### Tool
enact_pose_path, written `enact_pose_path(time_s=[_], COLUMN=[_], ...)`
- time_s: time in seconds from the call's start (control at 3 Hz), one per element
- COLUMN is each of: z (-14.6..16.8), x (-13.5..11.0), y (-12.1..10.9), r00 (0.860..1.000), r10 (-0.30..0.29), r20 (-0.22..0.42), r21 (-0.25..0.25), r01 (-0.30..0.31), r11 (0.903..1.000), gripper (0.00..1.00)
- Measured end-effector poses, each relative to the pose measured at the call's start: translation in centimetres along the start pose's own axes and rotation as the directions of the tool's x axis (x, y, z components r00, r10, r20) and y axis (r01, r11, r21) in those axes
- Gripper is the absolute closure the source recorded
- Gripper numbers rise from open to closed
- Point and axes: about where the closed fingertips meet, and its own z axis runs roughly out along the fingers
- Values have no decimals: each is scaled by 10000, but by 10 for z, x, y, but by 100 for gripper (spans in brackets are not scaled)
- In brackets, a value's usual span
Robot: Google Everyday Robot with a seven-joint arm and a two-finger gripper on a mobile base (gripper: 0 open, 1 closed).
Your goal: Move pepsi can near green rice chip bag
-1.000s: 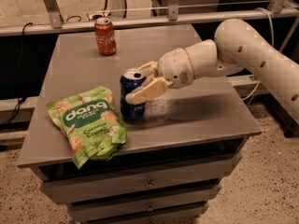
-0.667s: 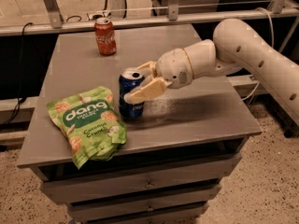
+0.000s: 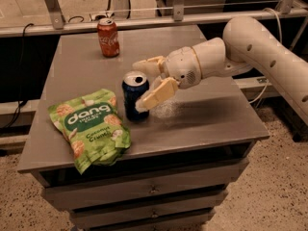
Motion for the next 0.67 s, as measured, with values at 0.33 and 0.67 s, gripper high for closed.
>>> enact_pose_path(time_s=[0.33,0.67], z=[-20,-65], x=[-3,-10], y=[-8,-38], r00=[9993,9925], r10=[-270,-952], r20=[-240,-769], r21=[603,1823], r01=[284,1079], r11=[9978,9773], gripper=[0,0])
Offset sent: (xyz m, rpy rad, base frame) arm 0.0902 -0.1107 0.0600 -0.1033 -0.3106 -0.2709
